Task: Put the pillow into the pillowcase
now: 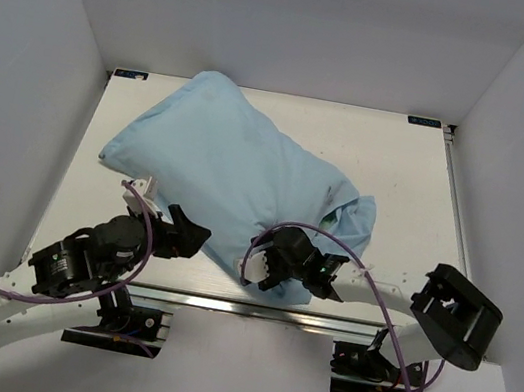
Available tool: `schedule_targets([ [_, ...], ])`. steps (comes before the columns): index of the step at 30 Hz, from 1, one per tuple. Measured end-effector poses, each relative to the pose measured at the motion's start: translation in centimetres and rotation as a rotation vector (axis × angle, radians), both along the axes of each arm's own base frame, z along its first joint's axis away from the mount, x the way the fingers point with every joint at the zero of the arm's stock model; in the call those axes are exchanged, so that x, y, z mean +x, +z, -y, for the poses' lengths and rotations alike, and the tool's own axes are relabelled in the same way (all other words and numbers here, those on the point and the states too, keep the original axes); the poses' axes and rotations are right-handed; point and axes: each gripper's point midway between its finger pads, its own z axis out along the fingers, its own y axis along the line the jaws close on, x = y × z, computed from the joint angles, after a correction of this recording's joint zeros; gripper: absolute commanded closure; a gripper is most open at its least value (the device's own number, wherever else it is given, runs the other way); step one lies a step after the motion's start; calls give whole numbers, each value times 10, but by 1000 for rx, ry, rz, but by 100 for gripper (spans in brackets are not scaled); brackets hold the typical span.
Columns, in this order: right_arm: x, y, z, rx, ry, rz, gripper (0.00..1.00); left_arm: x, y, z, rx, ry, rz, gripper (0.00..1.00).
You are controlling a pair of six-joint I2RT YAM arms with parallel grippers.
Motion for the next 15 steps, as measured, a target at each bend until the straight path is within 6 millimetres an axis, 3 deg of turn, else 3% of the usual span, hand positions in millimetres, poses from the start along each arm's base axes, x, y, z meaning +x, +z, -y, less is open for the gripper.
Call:
schedule_targets([
  [2, 8, 1, -5, 22, -12, 40, 38, -1, -1, 0, 2, -2, -5, 2],
  [3, 12, 1, -8, 34, -21, 53, 63, -1, -2, -1, 3, -2, -6, 2],
  [5, 19, 1, -12, 63, -52, 66, 81, -2, -2, -3, 3, -2, -7, 2],
  [6, 23, 3, -13, 83, -74, 67, 100, -3, -1, -4, -3, -2, -5, 2],
  [12, 38, 28, -12, 245, -225, -115, 100, -11, 11, -16, -62, -2, 31, 2],
  [15, 54, 80, -10, 377, -325, -293, 100, -14, 20, -21, -96, -5, 61, 2],
])
